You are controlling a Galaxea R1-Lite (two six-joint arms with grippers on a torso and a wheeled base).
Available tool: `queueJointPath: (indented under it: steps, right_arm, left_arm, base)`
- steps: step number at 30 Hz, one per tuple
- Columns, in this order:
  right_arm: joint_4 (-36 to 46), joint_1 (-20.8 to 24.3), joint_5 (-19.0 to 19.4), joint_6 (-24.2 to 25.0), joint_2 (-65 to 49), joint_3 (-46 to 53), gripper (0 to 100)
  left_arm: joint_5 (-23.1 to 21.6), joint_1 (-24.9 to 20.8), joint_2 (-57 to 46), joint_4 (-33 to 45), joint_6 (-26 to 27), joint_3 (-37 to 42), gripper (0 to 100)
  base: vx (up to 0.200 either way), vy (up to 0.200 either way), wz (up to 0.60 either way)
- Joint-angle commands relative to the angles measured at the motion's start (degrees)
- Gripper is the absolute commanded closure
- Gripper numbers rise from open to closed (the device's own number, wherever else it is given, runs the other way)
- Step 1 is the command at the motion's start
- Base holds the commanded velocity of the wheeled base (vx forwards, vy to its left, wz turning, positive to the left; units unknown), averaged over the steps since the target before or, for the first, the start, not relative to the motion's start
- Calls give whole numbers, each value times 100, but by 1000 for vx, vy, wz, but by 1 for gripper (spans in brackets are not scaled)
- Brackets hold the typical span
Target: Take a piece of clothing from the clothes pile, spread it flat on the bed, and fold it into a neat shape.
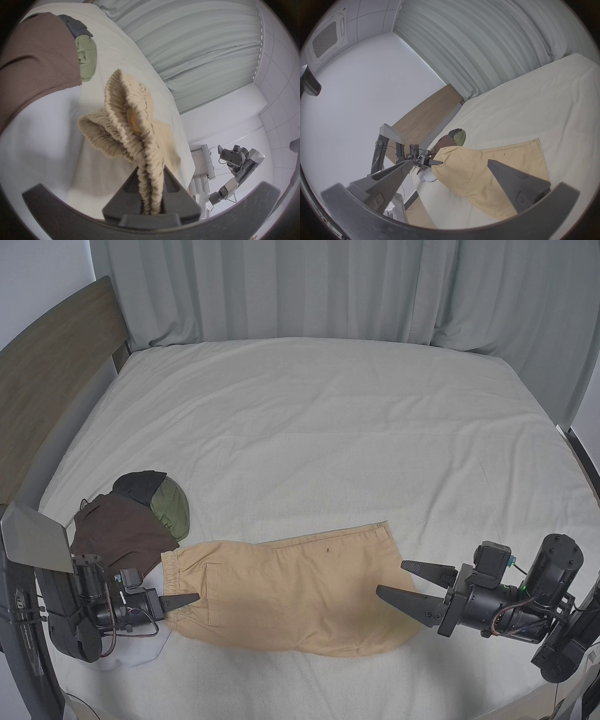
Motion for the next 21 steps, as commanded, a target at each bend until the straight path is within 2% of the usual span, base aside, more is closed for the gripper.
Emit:
queueJointPath:
  steps: [1, 21]
  right_arm:
    - [-3, 2, 1, -1, -6, 0, 0]
    - [-3, -16, 1, -1, -32, -9, 0]
  left_arm:
    - [0, -118, -221, 4, -9, 47, 100]
    - [70, -662, -748, -5, -299, 38, 100]
  base:
    - [0, 0, 0]
    - [0, 0, 0]
